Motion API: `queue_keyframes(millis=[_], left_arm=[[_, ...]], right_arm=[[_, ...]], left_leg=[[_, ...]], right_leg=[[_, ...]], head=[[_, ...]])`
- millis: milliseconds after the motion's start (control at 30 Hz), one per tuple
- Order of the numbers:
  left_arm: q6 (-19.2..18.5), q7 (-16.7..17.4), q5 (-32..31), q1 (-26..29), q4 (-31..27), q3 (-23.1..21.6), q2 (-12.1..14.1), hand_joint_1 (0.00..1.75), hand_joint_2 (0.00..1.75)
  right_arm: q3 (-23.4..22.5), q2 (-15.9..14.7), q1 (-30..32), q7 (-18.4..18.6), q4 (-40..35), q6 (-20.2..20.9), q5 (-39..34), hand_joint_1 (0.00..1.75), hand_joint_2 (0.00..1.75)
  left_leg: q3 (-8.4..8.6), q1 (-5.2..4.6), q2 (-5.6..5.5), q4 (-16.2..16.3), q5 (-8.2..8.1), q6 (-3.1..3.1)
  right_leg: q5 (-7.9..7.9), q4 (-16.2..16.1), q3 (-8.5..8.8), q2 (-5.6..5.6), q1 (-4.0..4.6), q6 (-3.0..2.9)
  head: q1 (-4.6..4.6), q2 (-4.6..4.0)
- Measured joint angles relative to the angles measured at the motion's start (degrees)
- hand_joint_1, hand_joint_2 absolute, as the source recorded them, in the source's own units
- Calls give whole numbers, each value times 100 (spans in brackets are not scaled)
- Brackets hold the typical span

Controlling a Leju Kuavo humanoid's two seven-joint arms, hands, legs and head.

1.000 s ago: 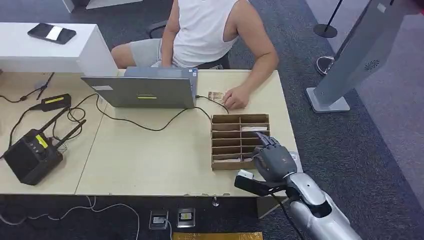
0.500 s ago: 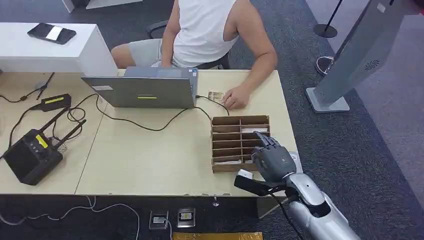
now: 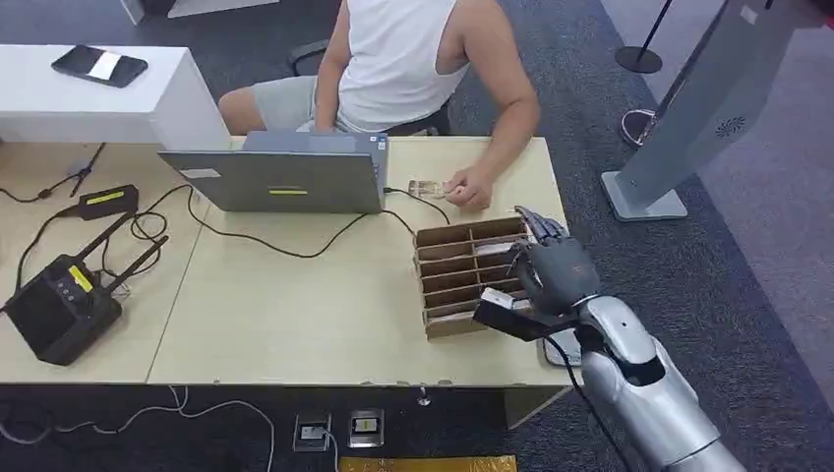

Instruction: Pass the card to the sensor for recognition and then transmit it.

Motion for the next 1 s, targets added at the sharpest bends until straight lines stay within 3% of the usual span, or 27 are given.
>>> queue_keyframes(millis=[367,600,1000], left_arm=[[-61,-44,-63,-89,-2,-2,-31,0,0],[-186,-116,-63,-90,-2,-2,-31,0,0],[-304,-122,-197,-99,-2,-2,-17,0,0]], right_arm=[[-282,77,-1842,-680,477,-262,-20,175,175],[-77,599,-2814,-1167,1938,-963,-15,175,175],[188,1054,-3330,-1224,3734,-1106,-42,175,175]], left_leg=[[-2,2,-1,0,2,-1],[-6,5,-7,-1,3,-1],[-7,5,-17,0,3,-1]], right_leg=[[3,2,3,-3,2,-2],[3,4,2,-9,6,-2],[2,2,3,-20,6,-3]], head=[[2,0],[0,0],[2,0]])
